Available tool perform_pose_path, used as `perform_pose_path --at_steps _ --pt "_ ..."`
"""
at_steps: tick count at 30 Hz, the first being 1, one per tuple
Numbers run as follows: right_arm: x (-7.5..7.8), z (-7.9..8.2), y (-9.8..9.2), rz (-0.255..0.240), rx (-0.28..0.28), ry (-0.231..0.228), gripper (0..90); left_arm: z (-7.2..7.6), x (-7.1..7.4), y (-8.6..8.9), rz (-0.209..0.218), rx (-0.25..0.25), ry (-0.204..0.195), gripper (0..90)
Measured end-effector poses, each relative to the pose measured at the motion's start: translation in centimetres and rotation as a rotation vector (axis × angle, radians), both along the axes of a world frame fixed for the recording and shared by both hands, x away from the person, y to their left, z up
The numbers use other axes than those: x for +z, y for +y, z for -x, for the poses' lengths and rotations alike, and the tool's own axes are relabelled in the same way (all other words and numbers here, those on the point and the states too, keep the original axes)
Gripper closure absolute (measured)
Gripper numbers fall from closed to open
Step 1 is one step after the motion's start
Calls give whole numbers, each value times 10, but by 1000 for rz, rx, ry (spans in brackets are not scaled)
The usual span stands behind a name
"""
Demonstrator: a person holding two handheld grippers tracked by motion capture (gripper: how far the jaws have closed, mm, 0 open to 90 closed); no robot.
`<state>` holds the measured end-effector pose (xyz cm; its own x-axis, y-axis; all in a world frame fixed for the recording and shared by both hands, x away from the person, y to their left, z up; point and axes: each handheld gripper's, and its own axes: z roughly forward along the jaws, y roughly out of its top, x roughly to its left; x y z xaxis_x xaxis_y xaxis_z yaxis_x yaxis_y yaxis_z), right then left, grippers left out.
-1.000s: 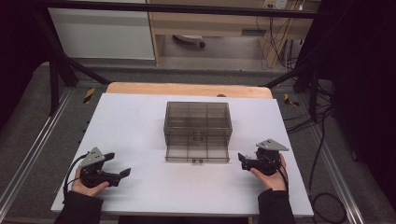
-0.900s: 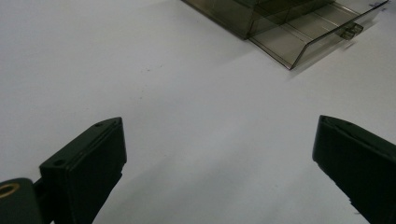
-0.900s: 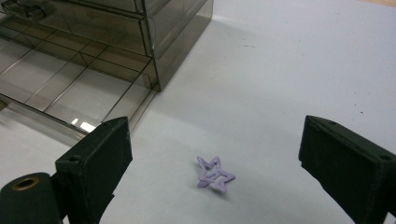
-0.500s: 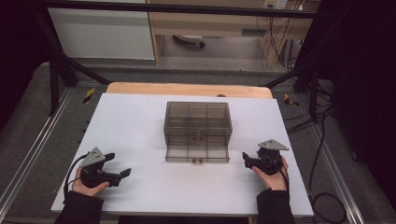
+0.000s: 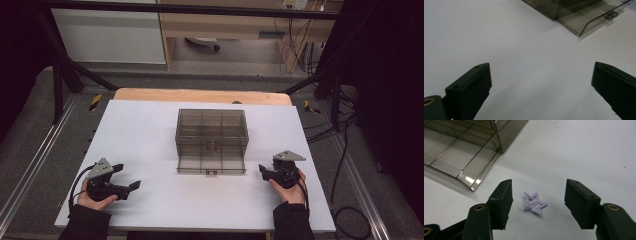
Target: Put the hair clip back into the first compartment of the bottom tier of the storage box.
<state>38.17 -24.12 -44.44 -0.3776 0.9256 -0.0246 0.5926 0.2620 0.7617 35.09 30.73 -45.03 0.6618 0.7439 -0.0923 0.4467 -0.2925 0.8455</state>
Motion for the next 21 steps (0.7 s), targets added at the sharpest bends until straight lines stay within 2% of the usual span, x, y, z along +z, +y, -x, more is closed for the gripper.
perform_pose_path --at_steps 10,21 --pt "-2 0 2 13 27 20 552 0 -1 0 2 0 2 21" --pt "-4 0 5 38 38 30 632 0 -1 0 -1 -1 1 21"
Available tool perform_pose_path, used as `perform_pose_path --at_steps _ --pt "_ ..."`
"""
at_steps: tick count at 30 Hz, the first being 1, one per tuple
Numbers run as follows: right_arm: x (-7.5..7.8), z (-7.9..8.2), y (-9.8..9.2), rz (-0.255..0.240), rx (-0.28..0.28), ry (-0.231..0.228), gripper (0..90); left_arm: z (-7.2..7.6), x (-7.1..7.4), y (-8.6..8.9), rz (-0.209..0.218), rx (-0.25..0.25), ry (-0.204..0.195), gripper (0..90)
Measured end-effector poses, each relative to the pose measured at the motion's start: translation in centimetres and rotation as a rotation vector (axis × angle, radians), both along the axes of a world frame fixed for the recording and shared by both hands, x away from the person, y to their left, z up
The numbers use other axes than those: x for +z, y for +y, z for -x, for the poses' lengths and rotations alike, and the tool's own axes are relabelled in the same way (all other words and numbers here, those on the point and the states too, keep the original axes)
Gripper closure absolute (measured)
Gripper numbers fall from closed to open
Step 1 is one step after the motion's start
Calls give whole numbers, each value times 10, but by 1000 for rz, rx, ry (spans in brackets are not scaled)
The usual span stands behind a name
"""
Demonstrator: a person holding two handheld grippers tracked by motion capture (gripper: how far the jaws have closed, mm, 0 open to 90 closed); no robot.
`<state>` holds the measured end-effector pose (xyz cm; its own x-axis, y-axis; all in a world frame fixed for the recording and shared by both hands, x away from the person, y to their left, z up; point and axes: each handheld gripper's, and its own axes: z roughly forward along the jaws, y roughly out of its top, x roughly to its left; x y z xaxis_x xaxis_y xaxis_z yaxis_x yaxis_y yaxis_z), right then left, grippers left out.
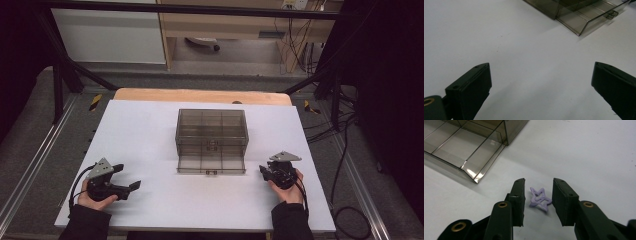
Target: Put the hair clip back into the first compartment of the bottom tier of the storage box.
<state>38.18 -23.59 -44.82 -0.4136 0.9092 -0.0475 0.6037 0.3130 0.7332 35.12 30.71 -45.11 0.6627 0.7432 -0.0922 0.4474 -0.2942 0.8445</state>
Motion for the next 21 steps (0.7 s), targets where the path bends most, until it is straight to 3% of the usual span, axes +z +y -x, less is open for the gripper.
perform_pose_path --at_steps 21 --pt "-1 0 1 16 19 -3 772 0 0 0 0 1 1 21"
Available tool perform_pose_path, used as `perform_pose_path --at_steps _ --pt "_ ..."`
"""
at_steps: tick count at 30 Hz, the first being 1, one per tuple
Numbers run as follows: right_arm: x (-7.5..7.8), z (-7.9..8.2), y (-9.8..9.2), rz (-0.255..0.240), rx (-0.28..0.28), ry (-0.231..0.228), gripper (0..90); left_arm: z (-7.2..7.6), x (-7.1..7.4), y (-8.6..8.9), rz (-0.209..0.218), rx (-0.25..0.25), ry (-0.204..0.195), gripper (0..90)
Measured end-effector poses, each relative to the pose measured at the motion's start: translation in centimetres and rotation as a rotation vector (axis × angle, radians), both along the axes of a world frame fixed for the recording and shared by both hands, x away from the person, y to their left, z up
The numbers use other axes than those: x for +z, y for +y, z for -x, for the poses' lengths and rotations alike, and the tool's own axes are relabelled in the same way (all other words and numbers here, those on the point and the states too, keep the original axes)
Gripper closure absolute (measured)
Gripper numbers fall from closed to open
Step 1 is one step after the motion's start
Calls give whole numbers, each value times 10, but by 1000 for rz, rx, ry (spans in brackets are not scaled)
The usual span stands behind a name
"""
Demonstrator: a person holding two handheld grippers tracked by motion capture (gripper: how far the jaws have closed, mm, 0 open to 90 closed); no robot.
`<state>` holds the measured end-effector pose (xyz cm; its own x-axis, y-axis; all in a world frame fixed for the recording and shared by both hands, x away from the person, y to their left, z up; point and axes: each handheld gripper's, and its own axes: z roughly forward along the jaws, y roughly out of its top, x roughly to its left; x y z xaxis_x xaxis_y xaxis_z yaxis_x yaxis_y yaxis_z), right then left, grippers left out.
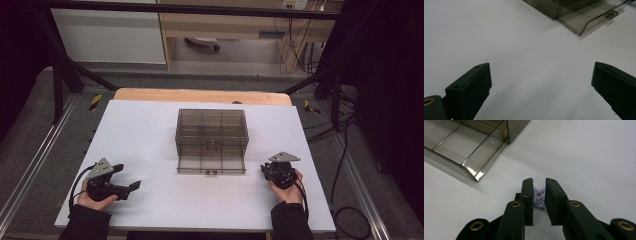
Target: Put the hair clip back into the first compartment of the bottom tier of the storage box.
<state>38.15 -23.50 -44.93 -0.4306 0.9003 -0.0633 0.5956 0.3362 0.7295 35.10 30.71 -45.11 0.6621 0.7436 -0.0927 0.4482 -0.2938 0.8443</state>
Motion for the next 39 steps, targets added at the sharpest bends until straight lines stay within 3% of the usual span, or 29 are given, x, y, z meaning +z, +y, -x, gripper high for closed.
perform_pose_path --at_steps 39 --pt "3 1 -2 4 -6 -21 870 0 0 -1 -6 -4 -2 21"
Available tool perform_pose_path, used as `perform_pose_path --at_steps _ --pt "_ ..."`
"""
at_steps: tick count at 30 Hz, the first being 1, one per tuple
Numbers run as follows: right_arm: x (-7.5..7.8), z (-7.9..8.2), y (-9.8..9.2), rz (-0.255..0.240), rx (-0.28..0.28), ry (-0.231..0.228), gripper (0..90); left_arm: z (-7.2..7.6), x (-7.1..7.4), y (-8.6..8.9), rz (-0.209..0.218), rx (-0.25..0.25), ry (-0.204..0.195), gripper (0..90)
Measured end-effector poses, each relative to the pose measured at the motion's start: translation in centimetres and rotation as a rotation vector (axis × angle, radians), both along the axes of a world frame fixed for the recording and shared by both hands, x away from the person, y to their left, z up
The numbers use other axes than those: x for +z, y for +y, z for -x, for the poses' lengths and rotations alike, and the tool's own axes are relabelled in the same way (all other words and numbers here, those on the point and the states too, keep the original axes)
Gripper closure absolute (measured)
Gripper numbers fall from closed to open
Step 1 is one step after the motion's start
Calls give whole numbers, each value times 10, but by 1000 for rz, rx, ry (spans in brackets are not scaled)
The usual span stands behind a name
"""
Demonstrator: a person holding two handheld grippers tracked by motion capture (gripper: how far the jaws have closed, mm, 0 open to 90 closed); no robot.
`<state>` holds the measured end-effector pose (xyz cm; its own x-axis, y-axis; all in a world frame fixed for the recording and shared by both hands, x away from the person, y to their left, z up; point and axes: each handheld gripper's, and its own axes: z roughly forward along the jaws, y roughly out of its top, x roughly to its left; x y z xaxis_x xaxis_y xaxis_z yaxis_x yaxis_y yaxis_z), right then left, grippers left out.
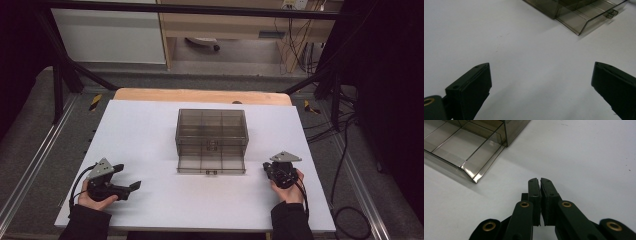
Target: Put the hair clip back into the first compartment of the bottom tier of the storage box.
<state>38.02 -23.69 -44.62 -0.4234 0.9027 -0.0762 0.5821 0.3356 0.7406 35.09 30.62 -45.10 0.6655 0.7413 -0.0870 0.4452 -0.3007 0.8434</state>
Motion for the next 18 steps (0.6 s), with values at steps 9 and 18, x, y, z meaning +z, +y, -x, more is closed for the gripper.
perform_pose_path --at_steps 9,18 --pt "1 0 -2 2 -7 -11 880 0 0 0 0 0 0 21" --pt "2 1 -3 3 -14 -16 885 0 0 0 -1 -1 0 21"
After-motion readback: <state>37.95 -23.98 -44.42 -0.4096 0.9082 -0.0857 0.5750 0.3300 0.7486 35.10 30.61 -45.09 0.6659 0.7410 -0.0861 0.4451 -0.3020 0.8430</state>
